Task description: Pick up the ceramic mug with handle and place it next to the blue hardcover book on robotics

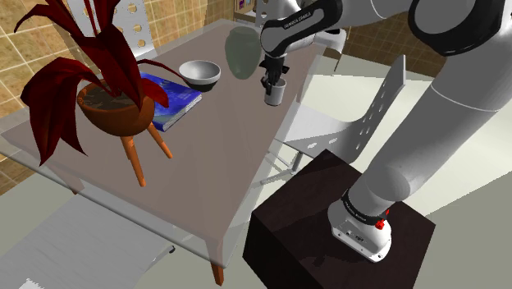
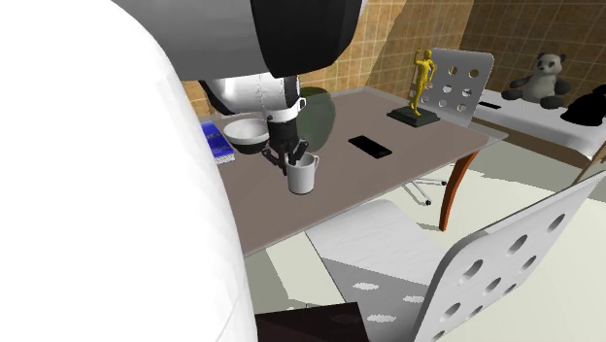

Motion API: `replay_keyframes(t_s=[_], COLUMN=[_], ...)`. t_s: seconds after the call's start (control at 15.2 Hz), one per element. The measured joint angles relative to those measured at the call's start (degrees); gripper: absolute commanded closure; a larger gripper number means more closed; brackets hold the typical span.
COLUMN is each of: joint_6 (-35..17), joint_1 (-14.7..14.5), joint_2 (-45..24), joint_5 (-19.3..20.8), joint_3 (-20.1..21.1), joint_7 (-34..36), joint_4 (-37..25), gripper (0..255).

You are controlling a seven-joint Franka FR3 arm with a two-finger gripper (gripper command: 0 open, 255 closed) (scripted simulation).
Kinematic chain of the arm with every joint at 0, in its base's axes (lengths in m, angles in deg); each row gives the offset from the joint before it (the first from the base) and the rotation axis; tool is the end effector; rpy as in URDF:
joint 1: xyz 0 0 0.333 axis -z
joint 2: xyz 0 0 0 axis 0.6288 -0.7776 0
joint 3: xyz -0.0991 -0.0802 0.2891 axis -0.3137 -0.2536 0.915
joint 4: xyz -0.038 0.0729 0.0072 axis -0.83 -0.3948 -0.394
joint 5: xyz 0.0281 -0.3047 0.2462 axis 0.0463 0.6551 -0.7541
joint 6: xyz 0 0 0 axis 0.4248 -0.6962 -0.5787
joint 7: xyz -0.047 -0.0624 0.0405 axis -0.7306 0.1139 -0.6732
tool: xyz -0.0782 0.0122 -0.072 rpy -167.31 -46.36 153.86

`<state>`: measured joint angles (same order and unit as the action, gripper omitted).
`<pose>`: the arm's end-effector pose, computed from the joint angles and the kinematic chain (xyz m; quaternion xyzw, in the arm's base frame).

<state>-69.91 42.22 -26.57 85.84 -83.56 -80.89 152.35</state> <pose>0.5402 -0.0902 0.3826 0.9948 0.0956 0.0004 0.0352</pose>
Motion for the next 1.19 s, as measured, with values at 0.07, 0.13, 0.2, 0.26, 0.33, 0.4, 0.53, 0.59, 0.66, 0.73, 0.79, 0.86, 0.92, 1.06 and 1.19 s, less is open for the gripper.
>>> replay_keyframes(t_s=[0.07,0.13,0.2,0.26,0.33,0.4,0.53,0.59,0.66,0.73,0.79,0.86,0.92,1.06,1.19], joint_6=[0.7,1.4,2.1,2.9,3.6,4.3,5.7,6.5,7.4,8.3,9.0,9.7,10.5,11.9,13.5], joint_1=[0.0,0.0,0.0,-0.1,-0.1,-0.1,-0.1,-0.1,-0.1,-0.1,-0.1,-0.1,-0.1,-0.2,-0.1], joint_2=[0.3,0.8,1.3,1.6,1.8,2.1,2.6,2.9,3.0,3.2,3.4,3.7,3.9,4.5,4.8], joint_5=[0.0,0.0,0.0,0.1,0.0,0.0,0.0,0.0,0.0,0.0,0.0,0.0,0.0,0.0,0.0], joint_3=[0.0,0.0,0.0,0.1,0.1,0.0,0.1,0.1,0.1,0.1,0.1,0.1,0.1,0.2,0.1], joint_7=[-0.1,-0.1,0.0,0.1,-0.1,-0.2,-0.2,-0.2,-0.2,-0.3,-0.4,-0.5,-0.5,-0.5,-0.7], joint_4=[-0.4,-0.6,-0.8,-1.3,-1.7,-2.3,-3.2,-3.7,-4.3,-5.1,-5.5,-6.1,-6.6,-7.4,-8.7], gripper=[255,255,255,255,255,255,255,255,255,255,255,255,255,255,255])
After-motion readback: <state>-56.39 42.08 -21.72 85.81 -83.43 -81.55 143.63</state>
